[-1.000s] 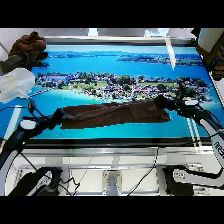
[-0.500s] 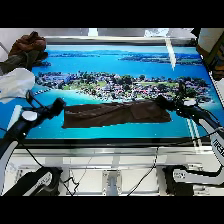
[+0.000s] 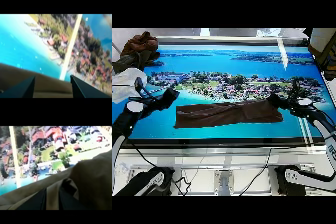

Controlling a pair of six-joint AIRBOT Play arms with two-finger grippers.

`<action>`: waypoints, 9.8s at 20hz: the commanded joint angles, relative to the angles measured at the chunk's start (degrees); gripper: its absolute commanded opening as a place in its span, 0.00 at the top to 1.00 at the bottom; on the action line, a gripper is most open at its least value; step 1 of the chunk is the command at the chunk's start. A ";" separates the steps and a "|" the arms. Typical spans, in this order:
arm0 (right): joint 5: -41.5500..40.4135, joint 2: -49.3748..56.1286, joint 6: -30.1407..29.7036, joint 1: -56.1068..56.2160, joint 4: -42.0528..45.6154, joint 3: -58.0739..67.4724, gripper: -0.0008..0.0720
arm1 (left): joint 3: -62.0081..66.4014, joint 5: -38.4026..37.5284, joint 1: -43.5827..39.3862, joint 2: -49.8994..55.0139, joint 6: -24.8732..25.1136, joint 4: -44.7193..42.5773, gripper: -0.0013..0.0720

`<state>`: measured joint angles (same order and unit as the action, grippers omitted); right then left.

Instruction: Fold the shirts.

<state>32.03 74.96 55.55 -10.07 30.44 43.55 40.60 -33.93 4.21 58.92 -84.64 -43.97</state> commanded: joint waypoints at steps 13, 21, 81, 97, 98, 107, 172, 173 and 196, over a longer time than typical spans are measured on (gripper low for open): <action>3.50 -9.53 1.66 0.00 5.79 0.04 0.69 | 0.35 -13.20 0.09 0.37 -16.39 -23.52 0.29; 3.52 -9.53 1.68 0.00 5.77 0.04 0.69 | 0.35 -12.13 0.07 5.73 -16.33 -18.03 0.30; 33.42 18.32 -2.82 -18.51 -6.93 10.45 0.28 | 12.90 -5.46 -6.91 5.35 16.98 32.81 0.04; 33.90 18.32 6.40 -19.04 12.22 17.09 0.28 | 12.90 -4.81 -7.43 5.35 16.96 32.00 0.05; 33.83 18.34 6.40 -19.02 13.33 17.09 0.28 | 12.90 -4.92 -7.43 5.35 16.96 32.00 0.05; 37.81 26.21 3.08 -19.02 -0.70 17.09 0.28 | 12.90 -6.73 -7.43 5.35 16.92 32.41 0.05; 45.75 -1.42 9.66 -12.11 11.04 18.12 0.95 | 37.33 -8.26 -42.93 45.31 -12.76 -18.58 0.97; 45.83 -2.19 10.25 -12.11 10.99 19.21 0.95 | 37.70 -8.20 -43.25 45.55 -12.76 -18.21 0.97; 32.65 1.44 16.94 30.23 1.81 25.99 0.95 | 67.43 -42.91 -26.21 31.43 -15.26 -73.53 0.97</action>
<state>70.30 73.95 71.09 10.87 32.62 69.52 107.39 -73.80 -27.49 94.89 -98.96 -110.76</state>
